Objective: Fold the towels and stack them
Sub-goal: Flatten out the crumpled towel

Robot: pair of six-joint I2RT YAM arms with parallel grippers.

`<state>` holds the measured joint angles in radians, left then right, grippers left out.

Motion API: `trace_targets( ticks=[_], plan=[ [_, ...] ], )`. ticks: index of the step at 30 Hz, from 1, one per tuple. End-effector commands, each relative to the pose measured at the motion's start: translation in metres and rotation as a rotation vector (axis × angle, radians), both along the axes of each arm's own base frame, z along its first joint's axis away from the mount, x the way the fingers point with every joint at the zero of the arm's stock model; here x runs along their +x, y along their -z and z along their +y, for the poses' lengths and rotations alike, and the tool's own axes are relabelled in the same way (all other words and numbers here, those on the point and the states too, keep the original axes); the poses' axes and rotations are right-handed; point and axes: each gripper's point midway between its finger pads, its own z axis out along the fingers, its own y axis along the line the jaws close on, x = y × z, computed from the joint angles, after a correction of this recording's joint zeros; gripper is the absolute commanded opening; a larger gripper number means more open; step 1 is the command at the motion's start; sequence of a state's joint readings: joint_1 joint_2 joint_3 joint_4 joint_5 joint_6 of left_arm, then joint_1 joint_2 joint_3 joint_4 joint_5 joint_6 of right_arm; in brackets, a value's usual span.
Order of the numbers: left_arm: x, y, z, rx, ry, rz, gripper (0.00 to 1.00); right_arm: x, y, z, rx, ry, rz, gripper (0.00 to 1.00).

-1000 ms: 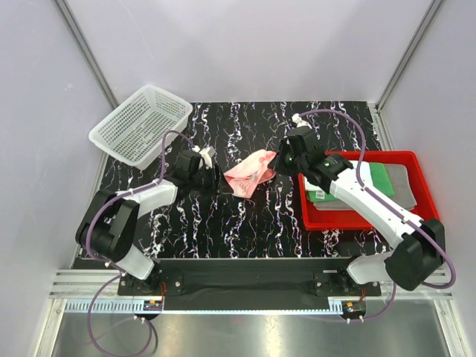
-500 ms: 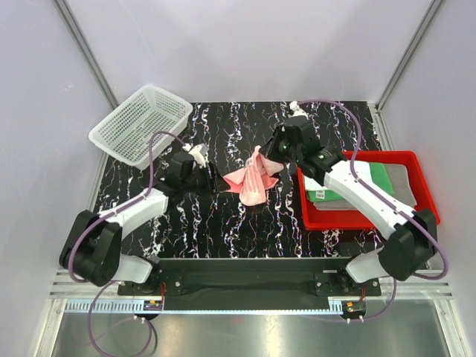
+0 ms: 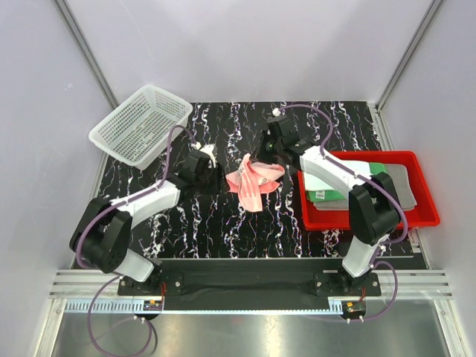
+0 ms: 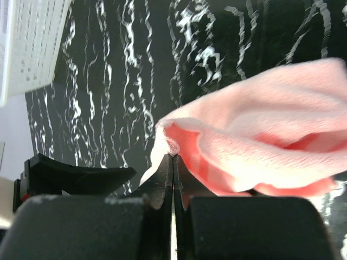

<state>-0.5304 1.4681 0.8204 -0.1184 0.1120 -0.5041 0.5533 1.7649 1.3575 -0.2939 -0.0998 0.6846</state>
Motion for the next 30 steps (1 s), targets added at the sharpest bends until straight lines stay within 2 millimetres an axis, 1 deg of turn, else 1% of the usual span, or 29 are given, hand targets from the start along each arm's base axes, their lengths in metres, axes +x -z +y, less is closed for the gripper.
trace_targets(
  ticks=[1,3,4,6,7,8,9,10,11,12,13,15,16,17,21,23,24,25,28,29,30],
  plan=[
    [0.022,0.005,0.025,0.118,-0.137,0.017,0.54,0.012,-0.026,-0.019,0.031,0.014,-0.066,0.00],
    [0.025,0.012,0.029,0.132,-0.152,0.023,0.53,0.009,-0.027,-0.027,0.032,0.008,-0.064,0.00],
    [0.030,0.016,0.031,0.130,-0.164,0.022,0.53,0.009,-0.027,-0.031,0.030,0.012,-0.065,0.00],
    [0.033,0.023,0.031,0.125,-0.165,0.034,0.53,0.007,-0.028,-0.035,0.024,0.007,-0.069,0.00],
    [0.035,0.033,0.033,0.137,-0.165,0.061,0.52,0.005,-0.029,-0.036,0.022,0.003,-0.071,0.00],
    [0.035,0.036,0.032,0.137,-0.157,0.075,0.52,0.004,-0.029,-0.037,0.023,0.000,-0.069,0.00],
    [0.039,0.036,0.030,0.136,-0.148,0.074,0.52,0.003,-0.027,-0.038,0.016,-0.007,-0.067,0.00],
    [0.042,0.041,0.030,0.141,-0.145,0.078,0.52,0.003,-0.027,-0.038,0.015,-0.008,-0.068,0.00],
    [0.040,0.043,0.025,0.130,-0.120,0.088,0.52,0.001,-0.026,-0.038,0.017,-0.013,-0.062,0.00],
    [0.044,0.042,0.022,0.125,-0.113,0.084,0.52,0.001,-0.025,-0.038,0.014,-0.013,-0.063,0.00],
    [0.045,0.048,0.021,0.132,-0.108,0.102,0.52,0.000,-0.025,-0.038,0.015,-0.014,-0.061,0.00],
    [0.049,0.050,0.020,0.150,-0.107,0.113,0.51,-0.001,-0.024,-0.040,0.010,-0.016,-0.062,0.00],
    [0.047,0.057,0.023,0.169,-0.113,0.140,0.51,-0.001,-0.025,-0.040,0.010,-0.015,-0.064,0.00],
    [0.048,0.059,0.023,0.173,-0.111,0.141,0.50,-0.002,-0.025,-0.041,0.007,-0.016,-0.066,0.00],
    [0.041,0.067,0.022,0.172,-0.099,0.183,0.38,-0.002,-0.027,-0.049,-0.027,-0.005,-0.078,0.00],
    [0.035,0.070,0.022,0.168,-0.091,0.202,0.34,0.002,-0.035,-0.054,-0.044,0.008,-0.098,0.00],
    [0.033,0.072,0.021,0.164,-0.085,0.209,0.26,-0.001,-0.035,-0.056,-0.061,0.004,-0.091,0.00],
    [0.031,0.074,0.021,0.161,-0.082,0.216,0.20,-0.001,-0.040,-0.058,-0.063,0.002,-0.098,0.00],
    [0.023,0.076,0.016,0.130,-0.058,0.240,0.00,0.000,-0.069,-0.054,-0.030,-0.012,-0.146,0.00],
    [0.021,0.076,0.016,0.129,-0.058,0.244,0.00,0.001,-0.080,-0.052,-0.011,-0.017,-0.169,0.00],
    [0.020,0.071,0.018,0.127,-0.062,0.241,0.00,0.009,-0.094,-0.048,0.030,-0.008,-0.207,0.00]
  ],
)
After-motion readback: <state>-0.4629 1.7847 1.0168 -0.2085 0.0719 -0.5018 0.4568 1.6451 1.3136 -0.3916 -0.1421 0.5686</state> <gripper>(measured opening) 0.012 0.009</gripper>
